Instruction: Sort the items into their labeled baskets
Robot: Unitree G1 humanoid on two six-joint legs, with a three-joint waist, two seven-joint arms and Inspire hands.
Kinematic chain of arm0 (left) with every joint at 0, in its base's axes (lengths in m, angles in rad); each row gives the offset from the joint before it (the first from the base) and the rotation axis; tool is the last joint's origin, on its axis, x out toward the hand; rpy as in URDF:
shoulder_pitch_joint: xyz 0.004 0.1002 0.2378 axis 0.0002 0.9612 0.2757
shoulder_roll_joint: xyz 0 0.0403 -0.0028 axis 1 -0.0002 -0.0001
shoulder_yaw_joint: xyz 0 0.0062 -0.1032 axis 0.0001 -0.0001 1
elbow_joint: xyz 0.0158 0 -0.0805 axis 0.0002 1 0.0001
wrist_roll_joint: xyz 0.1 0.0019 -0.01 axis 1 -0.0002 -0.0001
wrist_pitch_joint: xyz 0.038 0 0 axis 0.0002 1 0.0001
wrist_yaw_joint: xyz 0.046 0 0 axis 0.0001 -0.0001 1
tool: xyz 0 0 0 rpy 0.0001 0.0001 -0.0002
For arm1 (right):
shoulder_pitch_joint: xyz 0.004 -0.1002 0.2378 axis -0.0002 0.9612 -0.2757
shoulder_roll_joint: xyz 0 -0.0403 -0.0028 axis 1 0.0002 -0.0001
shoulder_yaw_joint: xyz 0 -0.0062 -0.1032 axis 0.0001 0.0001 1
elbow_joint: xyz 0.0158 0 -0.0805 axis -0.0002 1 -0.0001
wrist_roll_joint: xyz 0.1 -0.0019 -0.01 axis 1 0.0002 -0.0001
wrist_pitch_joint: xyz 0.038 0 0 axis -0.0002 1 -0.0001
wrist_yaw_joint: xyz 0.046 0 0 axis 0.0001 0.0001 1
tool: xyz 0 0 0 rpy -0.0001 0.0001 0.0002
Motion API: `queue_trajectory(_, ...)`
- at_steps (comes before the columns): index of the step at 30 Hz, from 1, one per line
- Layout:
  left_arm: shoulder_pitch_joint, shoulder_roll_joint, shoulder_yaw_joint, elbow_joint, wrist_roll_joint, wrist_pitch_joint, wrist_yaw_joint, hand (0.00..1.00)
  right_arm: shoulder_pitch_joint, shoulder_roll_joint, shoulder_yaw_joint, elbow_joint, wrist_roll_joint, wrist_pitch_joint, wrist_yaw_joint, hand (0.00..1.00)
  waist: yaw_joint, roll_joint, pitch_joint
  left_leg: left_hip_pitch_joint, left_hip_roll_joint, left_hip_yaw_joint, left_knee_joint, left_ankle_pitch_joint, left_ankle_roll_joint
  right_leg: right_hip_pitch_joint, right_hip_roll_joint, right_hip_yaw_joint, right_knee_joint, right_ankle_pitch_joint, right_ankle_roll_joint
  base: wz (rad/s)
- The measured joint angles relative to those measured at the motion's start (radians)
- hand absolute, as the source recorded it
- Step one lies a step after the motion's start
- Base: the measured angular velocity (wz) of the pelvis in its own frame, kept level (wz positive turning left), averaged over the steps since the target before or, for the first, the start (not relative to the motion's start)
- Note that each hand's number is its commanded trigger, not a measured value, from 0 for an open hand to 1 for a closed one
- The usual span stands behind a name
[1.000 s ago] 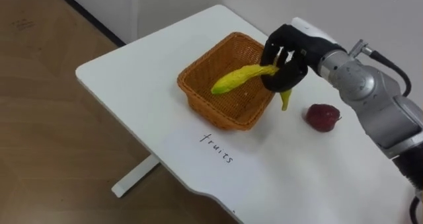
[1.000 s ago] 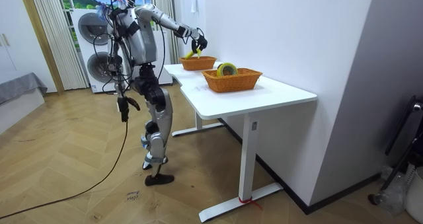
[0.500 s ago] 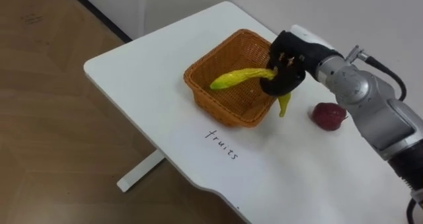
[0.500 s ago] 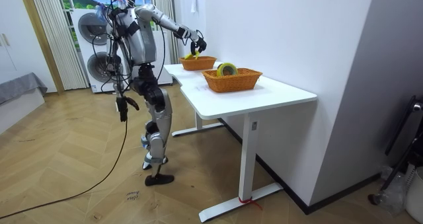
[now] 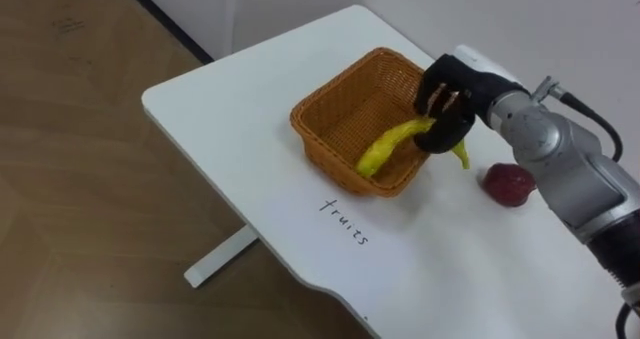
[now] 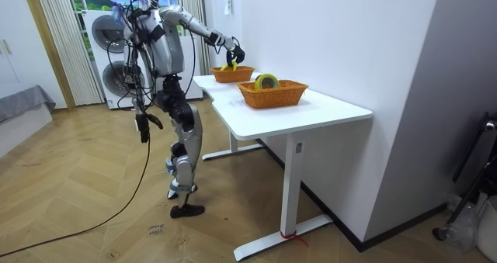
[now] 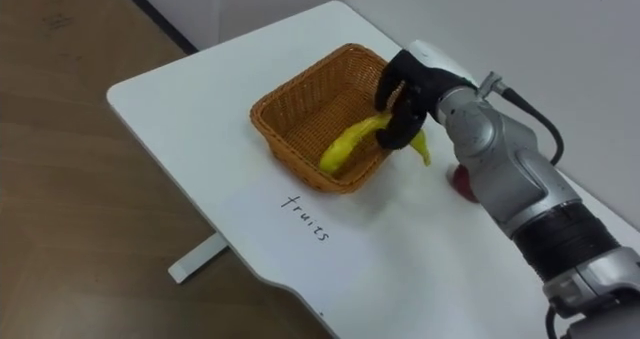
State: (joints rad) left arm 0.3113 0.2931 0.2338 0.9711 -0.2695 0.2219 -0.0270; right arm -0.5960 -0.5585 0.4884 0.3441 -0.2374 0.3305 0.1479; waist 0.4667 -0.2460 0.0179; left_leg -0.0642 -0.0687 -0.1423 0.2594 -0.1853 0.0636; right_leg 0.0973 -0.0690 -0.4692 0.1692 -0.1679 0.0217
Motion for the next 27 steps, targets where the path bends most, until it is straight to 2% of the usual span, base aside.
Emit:
queue_trajectory(4, 0.010, 0.003, -0.001, -0.002, 0.001, 0.000, 0.003, 0.00, 0.000, 0.001, 0.001, 0.010, 0.000, 0.011, -0.009, 0.00, 0.005, 0.001, 0.0006, 0.000, 0.000, -0.001, 0.000, 0.000, 0.000, 0.001, 0.000, 0.000, 0.000, 0.000, 0.000, 0.00)
queue_trajectory(14, 0.011, 0.001, 0.000, -0.008, 0.045, -0.004, 0.002, 0.00, 0.000, 0.006, 0.000, 0.009, -0.007, 0.008, -0.025, 0.00, 0.005, 0.003, 0.0020, -0.001, -0.001, -0.001, 0.000, 0.000, 0.000, 0.001, -0.001, 0.001, 0.000, 0.000, 0.000, 0.00)
queue_trajectory(27, 0.011, 0.001, 0.001, -0.007, 0.047, -0.004, -0.010, 0.00, 0.000, 0.006, 0.000, 0.003, -0.007, 0.006, -0.025, 0.00, 0.004, 0.002, 0.0019, -0.002, 0.000, 0.000, -0.001, 0.000, 0.000, -0.001, 0.000, 0.002, -0.001, 0.000, 0.000, 0.00)
